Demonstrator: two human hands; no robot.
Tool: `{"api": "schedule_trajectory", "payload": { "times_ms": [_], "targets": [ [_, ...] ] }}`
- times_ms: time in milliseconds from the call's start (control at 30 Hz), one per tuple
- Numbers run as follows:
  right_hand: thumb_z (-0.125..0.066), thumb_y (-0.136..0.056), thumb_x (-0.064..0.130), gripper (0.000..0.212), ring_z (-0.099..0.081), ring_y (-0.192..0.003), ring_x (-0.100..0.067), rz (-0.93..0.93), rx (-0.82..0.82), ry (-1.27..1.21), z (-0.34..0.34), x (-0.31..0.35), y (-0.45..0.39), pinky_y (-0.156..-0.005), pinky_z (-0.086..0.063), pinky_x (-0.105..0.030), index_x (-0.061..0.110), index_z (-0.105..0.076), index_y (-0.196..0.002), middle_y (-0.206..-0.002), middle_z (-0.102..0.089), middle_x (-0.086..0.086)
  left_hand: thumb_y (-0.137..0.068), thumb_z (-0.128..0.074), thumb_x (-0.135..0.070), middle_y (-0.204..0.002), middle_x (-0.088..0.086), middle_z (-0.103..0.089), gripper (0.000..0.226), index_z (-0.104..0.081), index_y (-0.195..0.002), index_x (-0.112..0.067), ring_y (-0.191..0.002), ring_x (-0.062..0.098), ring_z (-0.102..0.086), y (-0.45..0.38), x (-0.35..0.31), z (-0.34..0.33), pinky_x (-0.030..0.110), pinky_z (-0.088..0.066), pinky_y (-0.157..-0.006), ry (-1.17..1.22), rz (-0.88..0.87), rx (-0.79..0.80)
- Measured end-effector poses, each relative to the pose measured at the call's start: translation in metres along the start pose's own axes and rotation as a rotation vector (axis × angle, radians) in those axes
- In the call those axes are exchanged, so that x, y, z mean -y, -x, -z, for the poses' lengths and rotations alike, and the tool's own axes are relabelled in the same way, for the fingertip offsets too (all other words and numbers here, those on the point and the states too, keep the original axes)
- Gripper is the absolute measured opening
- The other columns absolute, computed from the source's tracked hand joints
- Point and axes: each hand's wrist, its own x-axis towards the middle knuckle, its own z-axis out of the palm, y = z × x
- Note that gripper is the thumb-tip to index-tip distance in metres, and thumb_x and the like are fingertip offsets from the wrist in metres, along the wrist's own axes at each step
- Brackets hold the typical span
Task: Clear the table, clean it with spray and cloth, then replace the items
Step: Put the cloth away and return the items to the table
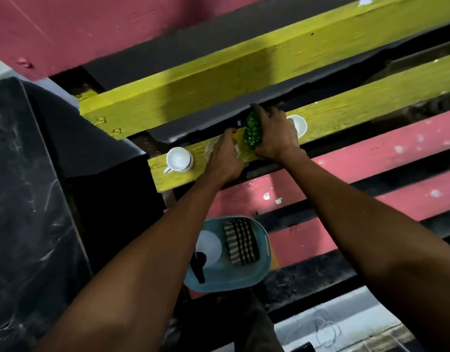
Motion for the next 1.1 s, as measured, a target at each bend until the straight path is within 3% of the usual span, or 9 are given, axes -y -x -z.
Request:
{"api": "schedule_trajectory", "payload": {
  "times_ms": [100,200,367,600,700,767,900,1033,1100],
  "targets": [
    [-0.075,-0.071,0.029,0.092,-0.057,-0.112,-0.045,0.012,0.059,0.001,-0.003,0.002,-0.010,-0.089,-0.045,-0.047,0.023,-0.030,-0.151,-0.131,-0.051,-0.024,-0.075,-0.083,-0.016,-0.129,0.018,-0.060,0.082,-0.038,-0.144,-0.010,-0.114,0.036,-0.060,-0.009,-0.001,-0.009,0.042,-0.053,-0.090,0.001,-0.010,-0.024],
    [-0.075,-0.069,0.023,0.077,-0.064,-0.098,-0.045,0.007,0.007,-0.064,-0.005,0.002,-0.011,-0.077,-0.047,-0.044,0.020,-0.042,-0.138,-0.118,-0.059,-0.022,-0.075,-0.078,-0.005,-0.128,0.019,-0.059,0.077,-0.040,-0.142,-0.007,-0.115,0.036,-0.060,-0.014,0.000,-0.017,0.043,-0.054,-0.088,0.033,-0.007,-0.031],
    [-0.071,-0.071,0.027,0.066,-0.063,-0.100,-0.045,0.014,-0.167,-0.241,-0.005,-0.003,-0.004,-0.073,-0.049,-0.045,0.020,-0.052,-0.134,-0.119,-0.061,-0.019,-0.073,-0.068,0.008,-0.132,0.020,-0.055,0.079,-0.038,-0.145,-0.006,-0.120,0.034,-0.058,-0.019,0.001,-0.022,0.042,-0.053,-0.092,0.057,-0.012,-0.021],
    [-0.065,-0.060,0.030,0.049,-0.063,-0.081,-0.041,0.040,-0.408,-0.449,0.005,0.000,0.017,-0.061,-0.048,-0.042,0.016,-0.058,-0.107,-0.086,-0.068,-0.011,-0.064,-0.089,-0.016,-0.137,0.011,-0.059,0.093,-0.042,-0.144,-0.015,-0.122,0.027,-0.061,-0.019,0.000,-0.030,0.043,-0.053,-0.098,0.185,-0.119,-0.137],
    [-0.064,-0.058,0.033,0.047,-0.066,-0.075,-0.032,0.083,-0.452,-0.607,0.018,0.009,0.025,-0.063,-0.051,-0.044,0.015,-0.058,-0.101,-0.077,-0.068,-0.004,-0.065,-0.089,-0.015,-0.128,0.004,-0.065,0.080,-0.051,-0.136,-0.016,-0.113,0.013,-0.064,-0.012,-0.008,-0.025,0.027,-0.054,-0.093,0.331,-0.139,-0.183],
    [-0.067,-0.059,0.030,0.047,-0.066,-0.074,-0.027,0.105,-0.453,-0.691,0.024,0.016,0.030,-0.066,-0.051,-0.042,0.012,-0.060,-0.102,-0.078,-0.068,-0.003,-0.067,-0.087,-0.010,-0.116,0.000,-0.069,0.065,-0.058,-0.126,-0.011,-0.102,0.005,-0.064,-0.009,-0.011,-0.020,0.017,-0.051,-0.083,0.401,-0.104,-0.214],
    [-0.071,-0.060,0.031,0.052,-0.067,-0.079,-0.023,0.091,-0.403,-0.771,0.029,0.030,0.032,-0.072,-0.054,-0.041,0.012,-0.061,-0.108,-0.083,-0.069,0.000,-0.068,-0.079,-0.010,-0.109,0.004,-0.072,0.053,-0.067,-0.119,0.002,-0.097,0.009,-0.067,-0.004,-0.009,-0.006,0.022,-0.053,-0.082,0.462,-0.058,-0.274],
    [-0.079,-0.073,0.032,0.059,-0.062,-0.086,-0.003,0.153,-0.311,-0.897,0.028,0.039,0.033,-0.078,-0.051,-0.021,0.012,-0.056,-0.123,-0.098,-0.065,0.008,-0.068,-0.083,0.006,-0.103,0.004,-0.072,0.049,-0.069,-0.113,-0.006,-0.092,0.009,-0.066,0.004,-0.006,0.010,0.015,-0.053,-0.075,0.522,-0.032,-0.295],
    [-0.074,-0.084,0.036,0.053,-0.063,-0.089,-0.004,0.152,-0.349,-1.022,0.021,0.041,0.038,-0.077,-0.051,-0.024,0.013,-0.055,-0.127,-0.101,-0.065,0.002,-0.063,-0.085,0.009,-0.096,0.007,-0.072,0.050,-0.069,-0.106,-0.010,-0.087,0.016,-0.065,0.009,-0.002,0.019,0.022,-0.055,-0.068,0.566,0.024,-0.302]
  ]
}}
